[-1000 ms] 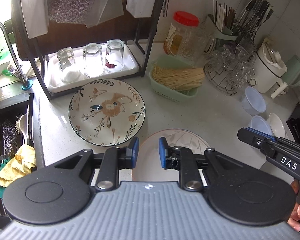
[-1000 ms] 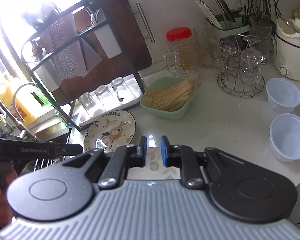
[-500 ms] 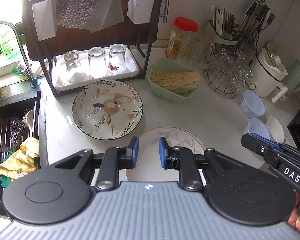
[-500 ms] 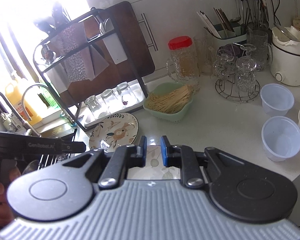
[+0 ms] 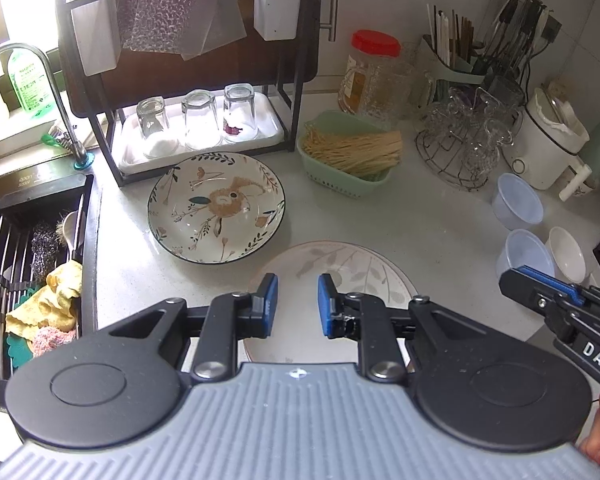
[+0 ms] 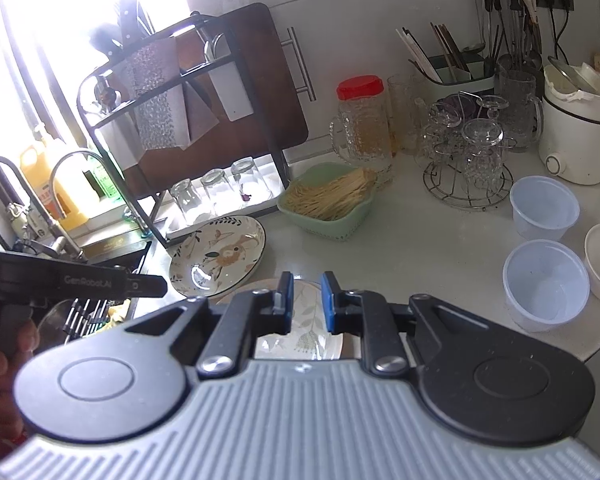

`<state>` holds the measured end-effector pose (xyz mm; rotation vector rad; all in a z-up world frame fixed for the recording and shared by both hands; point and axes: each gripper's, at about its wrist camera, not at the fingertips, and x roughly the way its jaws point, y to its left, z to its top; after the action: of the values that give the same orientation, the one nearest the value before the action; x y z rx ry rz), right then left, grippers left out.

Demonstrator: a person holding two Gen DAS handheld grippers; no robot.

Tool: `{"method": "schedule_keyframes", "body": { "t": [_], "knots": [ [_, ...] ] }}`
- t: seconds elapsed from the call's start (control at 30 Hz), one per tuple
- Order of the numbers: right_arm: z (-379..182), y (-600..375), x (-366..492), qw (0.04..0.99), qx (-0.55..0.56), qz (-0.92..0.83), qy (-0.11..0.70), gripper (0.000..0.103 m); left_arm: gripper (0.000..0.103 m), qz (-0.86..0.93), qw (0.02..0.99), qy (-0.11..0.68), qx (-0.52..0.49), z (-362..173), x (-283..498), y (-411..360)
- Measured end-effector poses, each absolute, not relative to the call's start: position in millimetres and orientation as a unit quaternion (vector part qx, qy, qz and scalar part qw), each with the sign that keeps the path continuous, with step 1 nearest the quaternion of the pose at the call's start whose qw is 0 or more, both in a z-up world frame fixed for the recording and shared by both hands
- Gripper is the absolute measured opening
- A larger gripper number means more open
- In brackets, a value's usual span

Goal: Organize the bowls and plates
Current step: 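Lower the leaf-pattern plate onto the rose plate and open both grippers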

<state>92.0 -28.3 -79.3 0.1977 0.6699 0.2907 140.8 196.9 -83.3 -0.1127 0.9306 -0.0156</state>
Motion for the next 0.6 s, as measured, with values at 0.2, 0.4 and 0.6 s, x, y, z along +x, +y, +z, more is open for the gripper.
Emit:
{"method": "schedule_keyframes", "body": {
  "t": [0.2, 0.4, 0.6],
  "knots": [
    [-82.4, -36.0, 86.8, 0.928, 0.101, 0.141, 0.33, 0.019, 0.024, -0.008, 0.889, 0.453, -0.059, -87.0, 141.7, 190.2],
    [-84.7, -38.9, 89.9, 0.926, 0.107, 0.139, 0.335, 0.019, 0.024, -0.004, 0.887, 0.458, -0.062, -88.5, 142.9, 190.7],
    [-88.5, -31.1, 96.9, 0.921, 0.101, 0.148, 0.345, 0.019, 0.024, 0.006, 0.884, 0.462, -0.066, -91.1, 148.2, 201.7]
  ]
}}
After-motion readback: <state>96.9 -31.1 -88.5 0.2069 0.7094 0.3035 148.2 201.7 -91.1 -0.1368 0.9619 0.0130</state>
